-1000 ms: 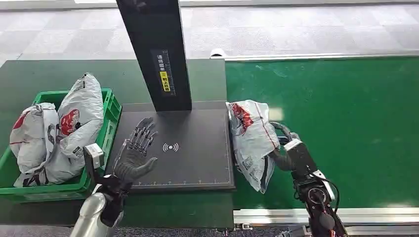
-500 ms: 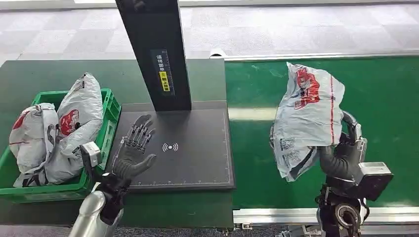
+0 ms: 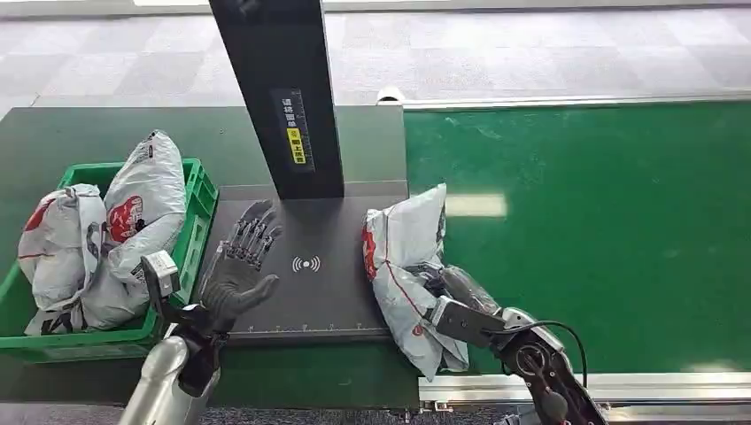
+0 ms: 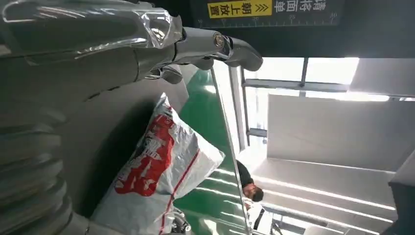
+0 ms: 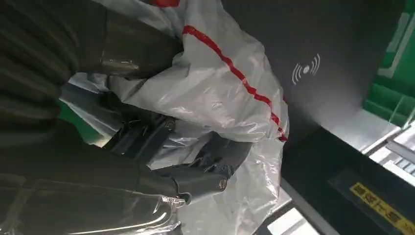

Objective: Moved the parcel from conveyor to table for the left to box.

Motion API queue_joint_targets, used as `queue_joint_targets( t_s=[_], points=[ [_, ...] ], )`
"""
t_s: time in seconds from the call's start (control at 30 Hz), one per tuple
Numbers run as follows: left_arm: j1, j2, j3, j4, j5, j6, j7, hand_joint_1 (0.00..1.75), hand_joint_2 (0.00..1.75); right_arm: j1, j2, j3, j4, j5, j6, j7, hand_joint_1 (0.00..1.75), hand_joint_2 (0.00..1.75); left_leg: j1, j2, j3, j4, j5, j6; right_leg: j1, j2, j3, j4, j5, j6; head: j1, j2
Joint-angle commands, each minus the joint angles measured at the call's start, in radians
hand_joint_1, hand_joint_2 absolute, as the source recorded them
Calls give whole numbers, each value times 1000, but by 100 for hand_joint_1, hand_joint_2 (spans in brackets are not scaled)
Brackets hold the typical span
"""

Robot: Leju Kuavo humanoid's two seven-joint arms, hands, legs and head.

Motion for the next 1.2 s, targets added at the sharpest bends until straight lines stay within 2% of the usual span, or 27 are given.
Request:
queue_joint_targets(
  t_s=[0.03, 0.07, 0.1, 0.17, 0.2, 0.23, 0.3, 0.33, 0.4, 0.57, 0.6, 0.67, 0.7, 0.73, 0.87, 0.93, 0.97, 1.1, 1.2],
  points=[
    [-40, 12, -21, 64, 5, -3, 9, 0, 175, -36, -35, 80, 91, -62, 91, -50, 175, 175, 0, 0, 1, -1, 0, 1, 0, -1, 2, -1, 0, -1, 0, 0],
    [-41, 10, -20, 64, 5, -1, 10, 0, 175, -21, -25, 50, 54, -124, 127, -84, 175, 175, 0, 0, 2, -1, 1, 1, 0, -1, 2, -1, 1, -1, 0, 0],
    [-41, 9, -20, 64, 5, -1, 10, 0, 175, -23, -24, 49, 49, -124, 126, -83, 175, 175, 0, 0, 2, -1, 0, 1, 0, -1, 1, -1, 0, -1, 0, 0],
    [-39, 7, -17, 66, 6, 3, 9, 0, 175, 20, -12, -18, -83, -274, 148, -84, 175, 175, 0, -1, 1, 0, 0, 1, 0, -1, 1, -1, 0, -1, 0, 0],
    [-38, 8, -17, 66, 6, 3, 8, 0, 175, 19, -13, -21, -84, -275, 148, -84, 175, 175, 0, -1, 1, 0, 0, 1, 0, -2, 1, 0, 0, -1, 0, 0],
    [-35, 11, -18, 68, 7, 4, 5, 0, 175, 44, 5, -75, -155, -321, 90, -84, 175, 175, 0, -1, 1, 0, 0, 1, 0, -1, 0, 0, 0, -1, 0, 0],
    [-33, 14, -18, 69, 9, 1, 2, 0, 175, 44, -2, -83, -159, -326, 96, -84, 175, 175, -1, -1, 1, 0, 0, 1, -1, -1, 0, 0, 0, -1, 0, 0],
    [-30, 14, -16, 69, 9, 4, -1, 0, 175, 68, 19, -138, -219, -310, -14, -84, 175, 175, -1, 0, 1, 0, 0, 1, 0, -1, 0, 0, -1, -1, 0, 0],
    [-28, 13, -15, 67, 9, 5, -2, 0, 175, 78, 19, -157, -234, -306, -50, -84, 175, 175, -1, 0, 0, 0, 0, 1, -1, -1, 0, 0, 0, -1, 0, 0],
    [-35, 2, -14, 60, 6, 12, -3, 0, 175, 127, 31, -191, -316, -244, -329, -84, 175, 175, -1, -1, 0, 0, 0, 2, 0, -1, 0, 0, 0, -1, 0, 0],
    [-35, 2, -14, 60, 6, 12, -3, 0, 175, 127, 31, -191, -316, -244, -329, -84, 175, 175, -1, -2, -1, 0, 0, 1, -1, -2, 0, 0, 0, -1, 1, 0],
    [-37, 1, -15, 60, 7, 14, -1, 0, 175, 130, 27, -165, -306, -189, -421, -84, 175, 175, -1, -1, -1, 0, 0, 1, -1, -1, 0, 0, 0, -1, 0, 0],
    [-37, 1, -15, 60, 7, 14, -1, 0, 175, 130, 27, -165, -306, -189, -421, -84, 175, 175, -1, -1, -1, 0, 0, 1, 0, -1, 0, 0, 0, -1, 0, 0],
    [-39, 2, -17, 63, 7, 10, 0, 0, 175, 121, 28, -152, -269, -174, -394, -84, 175, 175, -1, -1, 0, -1, 0, 1, 0, -1, 0, 0, 0, -1, 0, 0],
    [-72, 2, -27, 102, 3, -6, -7, 0, 175, 55, 10, -41, -97, -84, -169, -11, 175, 175, 0, 1, 1, -1, 0, 1, 0, 1, 0, -1, 1, -1, 0, 0],
    [-89, -1, -32, 118, 1, -8, -8, 0, 175, 46, 16, -17, -43, -69, -124, -31, 175, 175, 0, 1, 1, -1, 1, 1, 1, 1, 1, -1, 1, -1, 0, 0],
    [-103, 0, -40, 131, -9, -3, -8, 0, 175, 38, 1, 32, -7, -56, -12, -19, 175, 175, 0, 2, 1, -1, 1, 1, 0, 1, 1, -2, 2, -1, 0, 0],
    [-104, 3, -44, 137, -5, 0, -11, 0, 175, 26, -2, 78, 49, -58, 78, -38, 175, 175, 0, 0, 2, -2, 1, 1, 0, 0, 2, -2, 1, -1, 0, 0],
    [-84, 9, -39, 122, -1, 4, -13, 0, 175, 14, 4, 60, 49, -108, 115, -69, 175, 175, 0, 2, 2, -2, 0, 1, 0, 2, 1, -2, 1, -1, 0, 0]
  ],
)
